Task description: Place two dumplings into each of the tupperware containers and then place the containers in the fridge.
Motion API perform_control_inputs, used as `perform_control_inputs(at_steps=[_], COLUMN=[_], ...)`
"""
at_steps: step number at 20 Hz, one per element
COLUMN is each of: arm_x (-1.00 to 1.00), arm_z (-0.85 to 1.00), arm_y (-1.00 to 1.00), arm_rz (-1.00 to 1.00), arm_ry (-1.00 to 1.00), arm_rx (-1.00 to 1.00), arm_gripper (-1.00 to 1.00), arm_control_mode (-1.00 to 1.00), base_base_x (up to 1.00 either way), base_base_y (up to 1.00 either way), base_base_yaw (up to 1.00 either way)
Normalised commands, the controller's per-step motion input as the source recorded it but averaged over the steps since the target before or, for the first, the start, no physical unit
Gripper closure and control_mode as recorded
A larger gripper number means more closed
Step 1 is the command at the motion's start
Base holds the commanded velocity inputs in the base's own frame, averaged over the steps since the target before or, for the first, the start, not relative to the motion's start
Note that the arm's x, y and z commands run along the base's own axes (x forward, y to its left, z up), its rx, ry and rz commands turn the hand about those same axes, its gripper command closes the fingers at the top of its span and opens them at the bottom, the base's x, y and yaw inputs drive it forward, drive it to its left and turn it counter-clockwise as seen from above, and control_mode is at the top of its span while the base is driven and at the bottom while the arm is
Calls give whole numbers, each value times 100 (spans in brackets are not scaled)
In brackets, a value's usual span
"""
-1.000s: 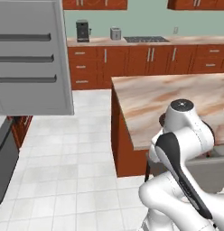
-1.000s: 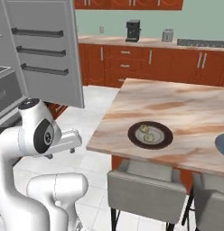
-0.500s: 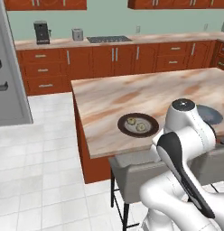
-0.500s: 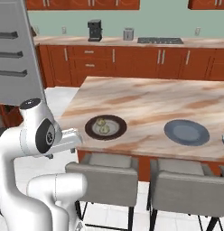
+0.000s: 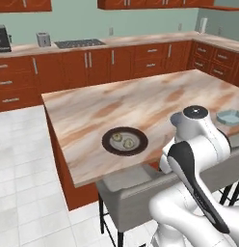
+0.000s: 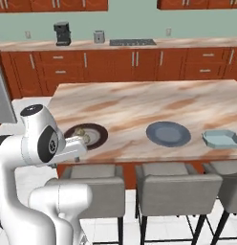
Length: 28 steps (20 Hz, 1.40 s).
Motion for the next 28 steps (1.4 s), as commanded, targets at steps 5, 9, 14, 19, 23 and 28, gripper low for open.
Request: perform_control_inputs(at_steps=[5,9,14,19,23,28], arm_x=[0,0,0,0,0,0], arm_z=[0,0,0,0,0,0], arm_y=[0,0,0,0,0,0], arm_rz=[0,0,0,0,0,0], arm_ry=[0,0,0,0,0,0], arm_rx=[0,0,0,0,0,0], arm_gripper=[-100,-100,-100,-100,-100,-100], arm_control_mode=[100,100,100,100,100,100], base_base_x=[27,35,41,5,5,24], base_base_y=[-37,-88,-90,-100,-100,-96], base_base_yaw=[-28,-24,-22,-27,-18,-13])
